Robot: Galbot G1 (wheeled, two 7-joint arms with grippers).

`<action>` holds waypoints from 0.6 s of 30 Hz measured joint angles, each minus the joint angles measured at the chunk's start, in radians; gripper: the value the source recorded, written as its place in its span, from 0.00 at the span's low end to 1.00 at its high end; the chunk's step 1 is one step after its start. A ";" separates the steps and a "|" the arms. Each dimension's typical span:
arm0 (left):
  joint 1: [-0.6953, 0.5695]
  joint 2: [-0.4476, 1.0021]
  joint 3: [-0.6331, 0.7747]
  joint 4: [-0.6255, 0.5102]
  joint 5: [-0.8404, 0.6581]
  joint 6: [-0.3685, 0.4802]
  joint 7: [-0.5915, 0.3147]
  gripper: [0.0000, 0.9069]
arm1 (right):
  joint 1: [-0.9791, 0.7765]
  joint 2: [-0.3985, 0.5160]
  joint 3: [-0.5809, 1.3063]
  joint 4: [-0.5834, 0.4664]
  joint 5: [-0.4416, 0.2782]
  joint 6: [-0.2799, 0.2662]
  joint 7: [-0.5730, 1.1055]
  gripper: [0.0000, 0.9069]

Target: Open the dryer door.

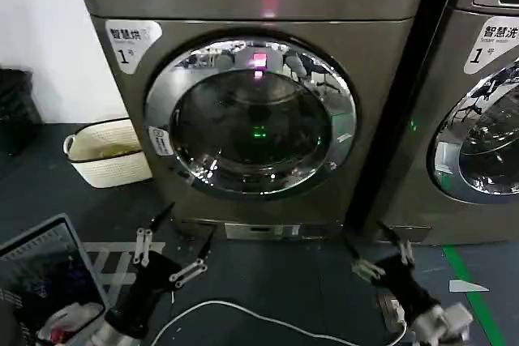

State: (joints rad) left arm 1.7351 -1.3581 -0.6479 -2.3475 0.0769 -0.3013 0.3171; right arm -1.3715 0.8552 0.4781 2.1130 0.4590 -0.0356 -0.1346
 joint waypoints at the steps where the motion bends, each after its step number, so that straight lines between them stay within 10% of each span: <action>1: 0.002 0.000 -0.004 -0.002 0.000 0.000 0.000 1.00 | 0.038 -0.014 -0.034 -0.014 0.001 0.000 0.001 1.00; 18: 0.044 -0.026 -0.015 -0.027 0.002 0.006 0.013 1.00 | 0.645 -0.005 -0.535 -0.267 0.039 -0.005 -0.002 1.00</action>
State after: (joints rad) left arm 1.7791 -1.3846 -0.6628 -2.3746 0.0788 -0.2953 0.3300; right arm -0.7266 0.8506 -0.0572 1.8457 0.4982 -0.0404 -0.1364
